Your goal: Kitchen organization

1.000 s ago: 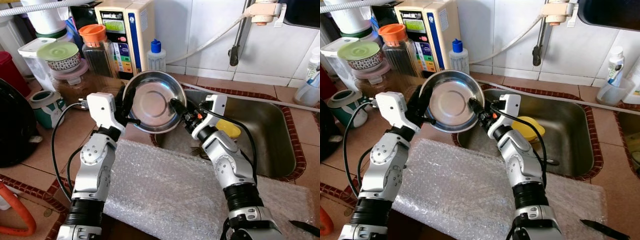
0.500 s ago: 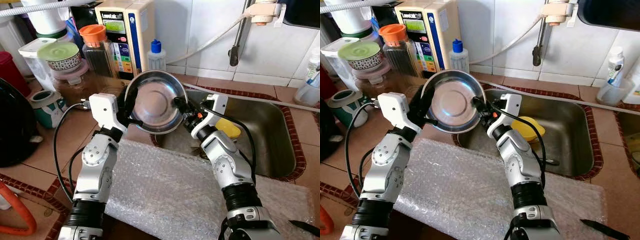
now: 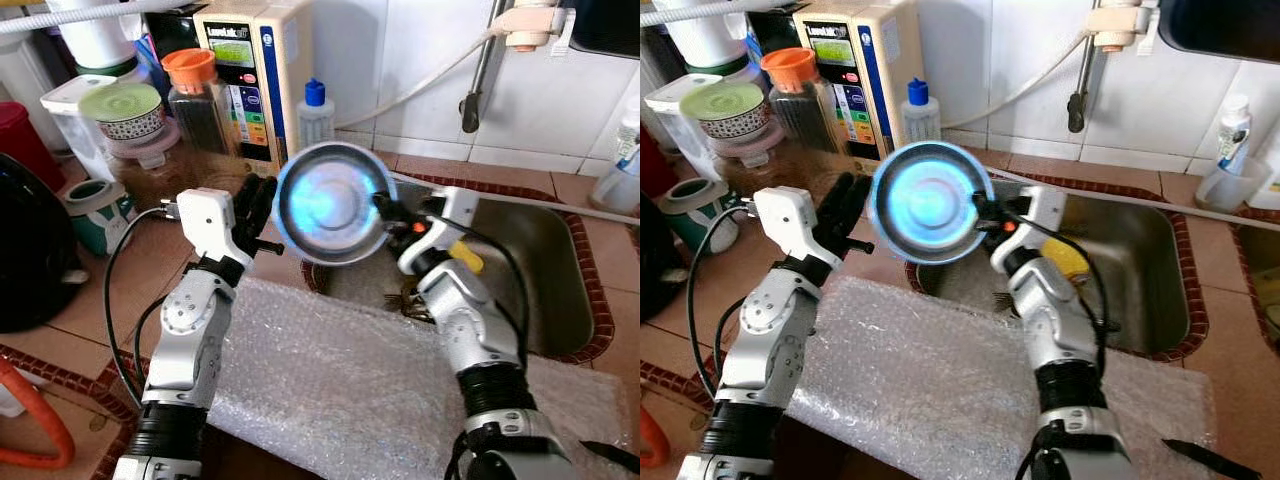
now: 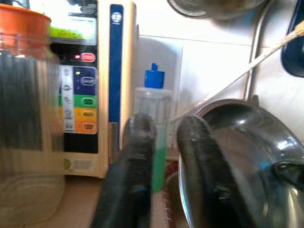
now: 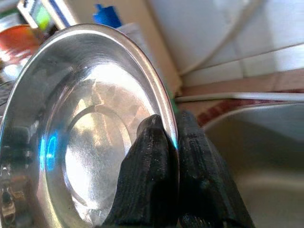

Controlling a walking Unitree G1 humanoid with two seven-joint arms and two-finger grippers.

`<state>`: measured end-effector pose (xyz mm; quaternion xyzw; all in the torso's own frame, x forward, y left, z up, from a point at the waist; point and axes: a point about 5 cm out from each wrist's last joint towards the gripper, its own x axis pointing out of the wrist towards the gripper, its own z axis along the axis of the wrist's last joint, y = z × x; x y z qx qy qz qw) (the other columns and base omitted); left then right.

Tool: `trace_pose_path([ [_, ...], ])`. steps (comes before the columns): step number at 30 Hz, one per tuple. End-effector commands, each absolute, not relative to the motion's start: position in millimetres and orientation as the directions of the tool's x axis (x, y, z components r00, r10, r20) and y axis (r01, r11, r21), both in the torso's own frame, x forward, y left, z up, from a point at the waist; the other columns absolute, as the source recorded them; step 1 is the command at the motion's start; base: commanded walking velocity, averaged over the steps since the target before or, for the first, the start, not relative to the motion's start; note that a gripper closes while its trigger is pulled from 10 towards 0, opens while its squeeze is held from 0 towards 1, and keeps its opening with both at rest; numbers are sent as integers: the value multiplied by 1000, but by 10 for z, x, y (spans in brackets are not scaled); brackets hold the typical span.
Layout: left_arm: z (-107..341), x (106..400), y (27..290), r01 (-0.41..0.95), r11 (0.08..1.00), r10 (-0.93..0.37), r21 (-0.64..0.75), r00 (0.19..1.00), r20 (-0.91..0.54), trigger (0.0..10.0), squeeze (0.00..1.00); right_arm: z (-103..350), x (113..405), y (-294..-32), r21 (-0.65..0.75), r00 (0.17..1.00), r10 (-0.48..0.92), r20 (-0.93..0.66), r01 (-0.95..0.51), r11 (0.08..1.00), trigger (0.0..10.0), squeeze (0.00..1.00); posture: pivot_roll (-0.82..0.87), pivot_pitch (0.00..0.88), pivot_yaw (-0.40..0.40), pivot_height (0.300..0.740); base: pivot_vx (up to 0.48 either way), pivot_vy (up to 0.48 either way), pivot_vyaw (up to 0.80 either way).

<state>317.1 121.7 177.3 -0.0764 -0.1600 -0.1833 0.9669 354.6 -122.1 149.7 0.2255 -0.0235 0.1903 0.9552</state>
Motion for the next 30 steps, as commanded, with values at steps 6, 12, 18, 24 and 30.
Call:
trace_pose_path([
  [6, 1773, 3147, 1171, 411, 907, -365, -85, 873, 323, 10000, 1000, 1575, 3593, -1205, 415, 938, 312, 152, -347, 841, 0, 0, 32, 0, 85, 740, 0, 0, 0],
  [12, 1538, 3056, 1064, 503, 858, -481, -104, 858, 183, 10000, 1000, 1509, 3665, -1425, 351, 986, 137, 95, -162, 922, 0, 0, 37, 0, 86, 740, 0, 0, 0],
  [18, 1324, 2915, 953, 586, 804, -581, -98, 810, 78, 10000, 1000, 1383, 3693, -1819, 235, 994, -111, 15, 105, 966, 0, 0, 41, 0, 87, 740, 0, 0, 0],
  [24, 1230, 2868, 946, 611, 782, -616, -125, 788, 6, 10000, 1000, 1224, 3645, -2142, 103, 953, -299, -49, 302, 948, 0, 0, 45, 0, 92, 740, 0, 0, 0],
  [30, 1187, 2806, 921, 664, 740, -671, -111, 740, -49, 10000, 1000, 975, 3523, -2398, 32, 880, -452, -148, 461, 887, 0, 0, 57, 0, 96, 740, 0, 0, 0],
])
